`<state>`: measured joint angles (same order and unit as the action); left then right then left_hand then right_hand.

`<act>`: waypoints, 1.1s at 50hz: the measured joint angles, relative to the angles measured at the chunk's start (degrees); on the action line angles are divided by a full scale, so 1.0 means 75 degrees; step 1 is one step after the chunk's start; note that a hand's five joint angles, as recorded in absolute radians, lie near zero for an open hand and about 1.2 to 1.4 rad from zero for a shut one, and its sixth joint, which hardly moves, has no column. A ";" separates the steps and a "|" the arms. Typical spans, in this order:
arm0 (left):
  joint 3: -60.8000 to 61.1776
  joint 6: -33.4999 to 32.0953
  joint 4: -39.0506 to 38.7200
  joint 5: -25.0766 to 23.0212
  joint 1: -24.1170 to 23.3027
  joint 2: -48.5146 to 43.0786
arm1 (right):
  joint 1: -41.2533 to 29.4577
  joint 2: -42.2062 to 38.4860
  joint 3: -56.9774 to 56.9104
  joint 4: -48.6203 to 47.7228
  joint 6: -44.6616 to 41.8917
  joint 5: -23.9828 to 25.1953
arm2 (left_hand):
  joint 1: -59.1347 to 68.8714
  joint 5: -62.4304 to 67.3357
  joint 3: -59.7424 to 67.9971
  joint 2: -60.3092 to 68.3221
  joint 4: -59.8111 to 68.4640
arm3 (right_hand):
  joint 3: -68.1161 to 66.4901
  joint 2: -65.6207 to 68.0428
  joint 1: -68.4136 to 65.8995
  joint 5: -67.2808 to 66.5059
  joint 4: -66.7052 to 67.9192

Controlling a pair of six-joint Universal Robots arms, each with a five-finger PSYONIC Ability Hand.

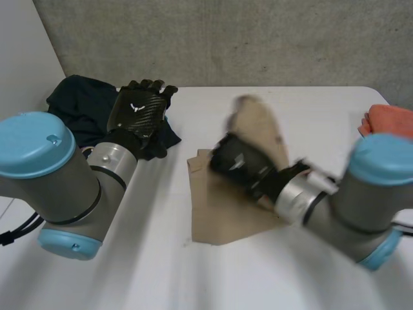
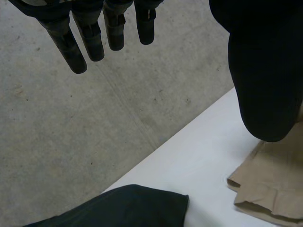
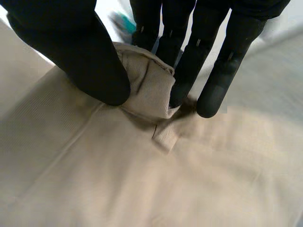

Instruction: Fold the laundry.

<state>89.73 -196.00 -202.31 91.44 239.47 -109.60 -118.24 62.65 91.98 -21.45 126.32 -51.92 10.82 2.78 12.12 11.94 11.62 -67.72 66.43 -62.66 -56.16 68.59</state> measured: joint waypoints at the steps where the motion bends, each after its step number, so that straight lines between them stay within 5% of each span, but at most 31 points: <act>1: 0.0045 0.0000 -0.0004 -0.0001 0.0002 0.0015 | -0.0236 -0.0184 -0.0047 0.0066 -0.0126 0.0021 | 0.0000 0.0000 0.0000 0.0000 0.0000 | 0.0160 -0.0143 0.0120 0.0151 -0.0162; 5: 0.0158 0.0000 -0.0016 -0.0003 0.0011 0.0035 | -0.0821 -0.0677 -0.0299 0.0383 -0.0312 -0.0179 | 0.0000 0.0000 0.0001 0.0000 0.0000 | 0.4830 -0.4956 0.4830 0.4946 -0.4855; 8: 0.0172 0.0003 -0.0025 -0.0002 0.0027 0.0035 | -0.0983 -0.0787 -0.0457 0.0561 -0.0081 -0.0442 | 0.0000 0.0000 0.0000 0.0000 0.0000 | 0.6986 -0.6934 0.6428 0.6878 -0.7110; 13: 0.0023 0.0054 -0.0049 0.0008 0.0053 0.0033 | -0.0842 -0.0362 -0.0574 0.0602 0.1507 -0.0809 | 0.0000 0.0001 0.0000 0.0000 0.0000 | 0.7417 -0.7216 0.6548 0.7097 -0.7530; 20: -0.0670 0.0555 0.0073 0.0120 -0.0095 -0.0039 | -0.0112 0.0726 -0.0735 0.0659 0.5585 -0.1792 | 0.0000 0.0000 0.0001 0.0000 0.0000 | 0.7417 -0.7216 0.6548 0.7104 -0.7530; 25: -0.1201 0.0916 0.0644 0.0428 -0.0482 -0.0371 | 0.0491 0.0792 -0.1094 0.1303 0.6650 -0.2279 | 0.0000 0.0000 0.0001 0.0000 0.0000 | 0.7417 -0.7217 0.6548 0.7104 -0.7530; 38: -0.1928 0.1317 0.2598 0.2032 -0.1874 -0.2001 | 0.0846 -0.1706 -0.3652 0.4148 0.5299 -0.2040 | 0.0000 0.0000 0.0000 0.0000 0.0000 | 0.7417 -0.7217 0.6548 0.7104 -0.7530; 55: -0.1880 0.1278 0.2650 0.1977 -0.1479 -0.2823 | 0.0812 -0.2460 -0.3690 0.4171 0.3133 -0.2821 | 0.0001 0.0000 0.0001 0.0000 0.0000 | 0.7417 -0.7436 0.6885 0.7104 -0.7530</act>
<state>75.63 -186.41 -182.44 106.26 228.38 -130.77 -112.15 44.19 64.30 9.83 149.82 -73.08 10.82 2.78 12.13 11.94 11.62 -12.09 10.66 -11.02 -2.88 12.12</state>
